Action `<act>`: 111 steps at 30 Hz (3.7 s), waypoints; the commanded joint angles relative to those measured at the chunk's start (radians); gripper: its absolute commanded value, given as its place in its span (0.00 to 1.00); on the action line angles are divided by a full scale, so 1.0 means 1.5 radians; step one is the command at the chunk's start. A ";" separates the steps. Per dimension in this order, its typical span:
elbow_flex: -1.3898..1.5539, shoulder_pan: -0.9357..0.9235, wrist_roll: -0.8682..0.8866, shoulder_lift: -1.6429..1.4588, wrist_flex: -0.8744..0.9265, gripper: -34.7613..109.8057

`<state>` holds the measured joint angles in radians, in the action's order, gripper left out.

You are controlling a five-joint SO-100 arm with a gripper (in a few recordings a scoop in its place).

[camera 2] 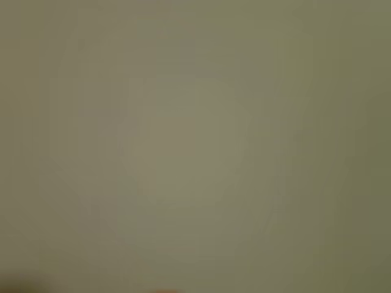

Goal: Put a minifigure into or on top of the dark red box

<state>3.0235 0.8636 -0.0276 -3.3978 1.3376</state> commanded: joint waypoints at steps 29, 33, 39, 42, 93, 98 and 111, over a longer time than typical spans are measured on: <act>-0.002 0.014 -0.009 -0.009 0.013 0.24; -0.002 0.014 -0.009 -0.009 0.013 0.24; -0.002 0.014 -0.009 -0.009 0.013 0.24; -0.002 0.014 -0.009 -0.009 0.013 0.24; -0.974 -0.462 0.082 0.968 0.132 0.39; -1.035 -0.521 0.034 1.052 0.136 0.38; -1.255 -0.630 -0.089 1.303 0.129 0.37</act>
<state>1.2502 -0.0414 -0.1089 -1.4834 1.5248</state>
